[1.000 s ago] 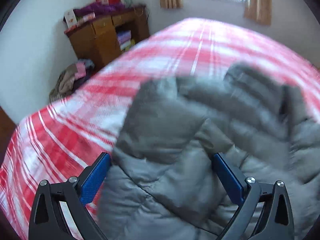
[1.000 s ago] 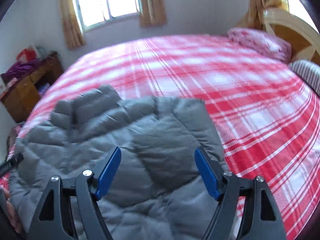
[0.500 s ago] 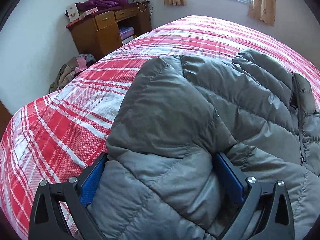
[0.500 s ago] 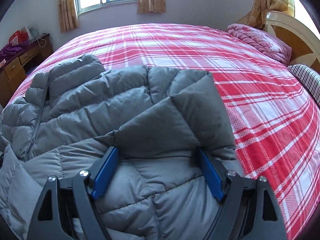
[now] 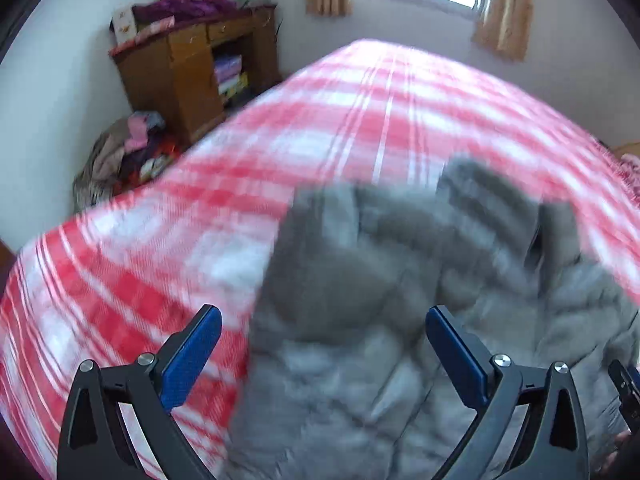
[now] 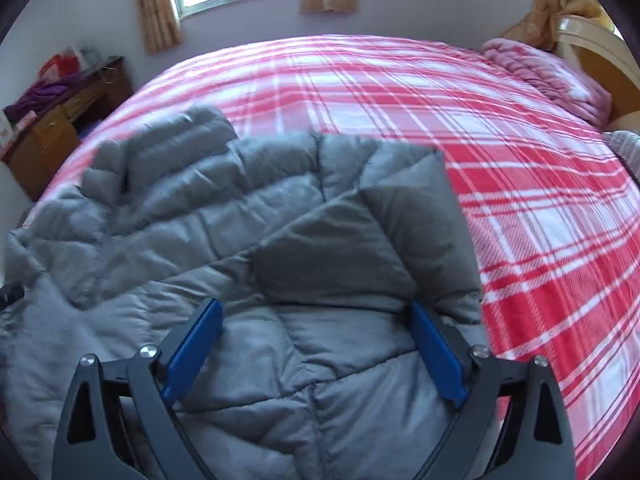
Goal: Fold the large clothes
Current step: 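Grasp the jacket hem with both grippers and lift it toward the collar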
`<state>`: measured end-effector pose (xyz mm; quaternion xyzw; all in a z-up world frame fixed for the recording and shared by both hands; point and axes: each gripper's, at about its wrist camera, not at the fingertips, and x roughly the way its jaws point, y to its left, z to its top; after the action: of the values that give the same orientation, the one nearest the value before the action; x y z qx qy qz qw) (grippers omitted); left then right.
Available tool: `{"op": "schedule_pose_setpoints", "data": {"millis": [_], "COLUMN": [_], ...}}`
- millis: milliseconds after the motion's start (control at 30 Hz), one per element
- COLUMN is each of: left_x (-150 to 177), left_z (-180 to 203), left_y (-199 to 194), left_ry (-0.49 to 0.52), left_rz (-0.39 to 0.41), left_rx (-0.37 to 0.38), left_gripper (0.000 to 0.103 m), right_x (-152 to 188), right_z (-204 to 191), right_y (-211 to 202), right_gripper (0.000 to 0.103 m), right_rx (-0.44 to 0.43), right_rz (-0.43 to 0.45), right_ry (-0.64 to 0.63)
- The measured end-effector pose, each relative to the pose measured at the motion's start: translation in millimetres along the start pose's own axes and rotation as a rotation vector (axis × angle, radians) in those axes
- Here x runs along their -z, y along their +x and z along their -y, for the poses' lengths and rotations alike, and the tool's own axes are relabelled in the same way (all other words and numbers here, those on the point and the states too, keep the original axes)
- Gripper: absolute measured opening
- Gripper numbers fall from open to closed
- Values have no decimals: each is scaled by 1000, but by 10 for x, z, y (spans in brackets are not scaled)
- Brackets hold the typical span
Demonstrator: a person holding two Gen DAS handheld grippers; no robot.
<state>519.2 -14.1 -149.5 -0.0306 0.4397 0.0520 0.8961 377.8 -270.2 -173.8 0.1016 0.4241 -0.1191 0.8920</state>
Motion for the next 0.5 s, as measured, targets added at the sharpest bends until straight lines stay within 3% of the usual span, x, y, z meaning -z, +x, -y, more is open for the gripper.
{"op": "schedule_pose_setpoints", "data": {"millis": [133, 267, 433, 500], "left_x": [-610, -1130, -1452, -1470], "left_z": [229, 587, 912, 1036], "left_y": [155, 535, 960, 1103], "left_ry": [12, 36, 38, 64], "left_rz": [11, -29, -94, -105], "left_rx": [34, 52, 82, 63], "left_gripper": [102, 102, 102, 102], "right_x": [-410, -964, -1483, -1627], "right_z": [16, -113, -346, -483], "right_y": [-79, 155, 591, 787], "right_gripper": [99, 102, 102, 102], "right_rx": [-46, -86, -111, -120], "right_rz": [8, -26, -105, -128], "right_ry": [28, 62, 95, 85]}}
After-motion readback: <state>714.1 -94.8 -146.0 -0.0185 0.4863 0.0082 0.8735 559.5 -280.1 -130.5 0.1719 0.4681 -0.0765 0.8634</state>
